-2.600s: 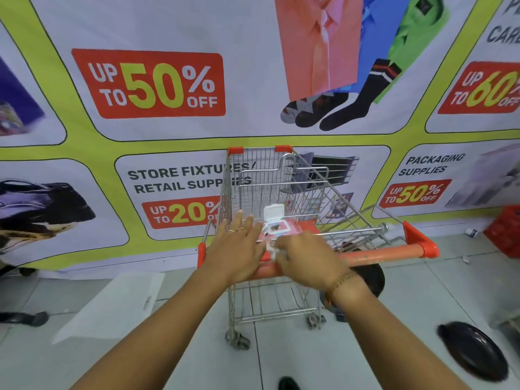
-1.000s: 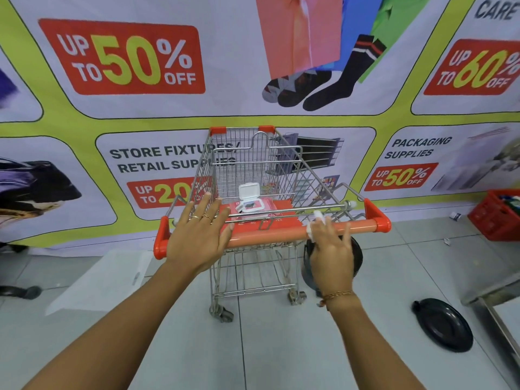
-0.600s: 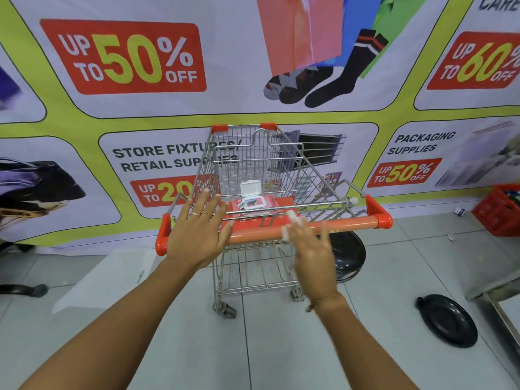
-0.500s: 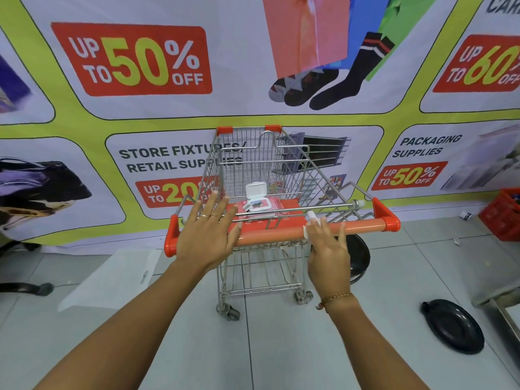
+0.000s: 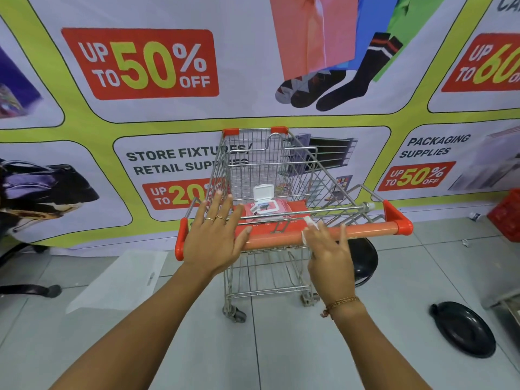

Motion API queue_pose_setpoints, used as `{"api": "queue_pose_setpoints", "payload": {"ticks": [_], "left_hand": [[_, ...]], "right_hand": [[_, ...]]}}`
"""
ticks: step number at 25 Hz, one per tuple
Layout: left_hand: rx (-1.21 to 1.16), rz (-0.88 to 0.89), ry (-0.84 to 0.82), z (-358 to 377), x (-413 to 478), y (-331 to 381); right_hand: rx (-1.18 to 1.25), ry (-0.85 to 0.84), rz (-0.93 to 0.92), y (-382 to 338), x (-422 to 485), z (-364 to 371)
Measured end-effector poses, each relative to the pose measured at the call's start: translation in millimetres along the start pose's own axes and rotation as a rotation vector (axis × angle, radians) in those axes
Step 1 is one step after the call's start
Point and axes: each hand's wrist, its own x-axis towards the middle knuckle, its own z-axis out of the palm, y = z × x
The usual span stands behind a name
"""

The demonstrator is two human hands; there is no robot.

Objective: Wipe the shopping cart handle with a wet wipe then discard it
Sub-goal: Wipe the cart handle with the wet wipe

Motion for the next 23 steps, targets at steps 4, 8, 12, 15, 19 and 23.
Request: {"api": "queue_pose_setpoints", "payload": {"ticks": [4,8,12,15,19,23], "left_hand": [[-0.165,-0.011,0.067,0.5,0.8,1.2],[-0.227,-0.018,0.083,-1.4,-1.8,-4.0],[-0.177,0.005,0.049,-2.4,-1.6,-0.9],[-0.15,0.025,0.033,-0.6,0.0,0.8],[-0.139,0.012,0.035,0.4,-3.4,-3.9],[-0.125,0.004,0.029,0.3,-3.4,-6.3]], "right_hand": [[0.151,0.04,-0.188,-81.8,5.5,9.5],[0.21,-0.012,-0.307,-83.9,2.3,12.9],[0.038,-0.035,-0.006,0.8,-0.6,-3.2],[0.071,-0.004,0.006,-34.1,9.1,-4.7],[0.207,-0.014,-0.239,-108.2,9.3,3.7],[0.094,-0.084,-0.061,-28.4,6.6,-8.2]]}}
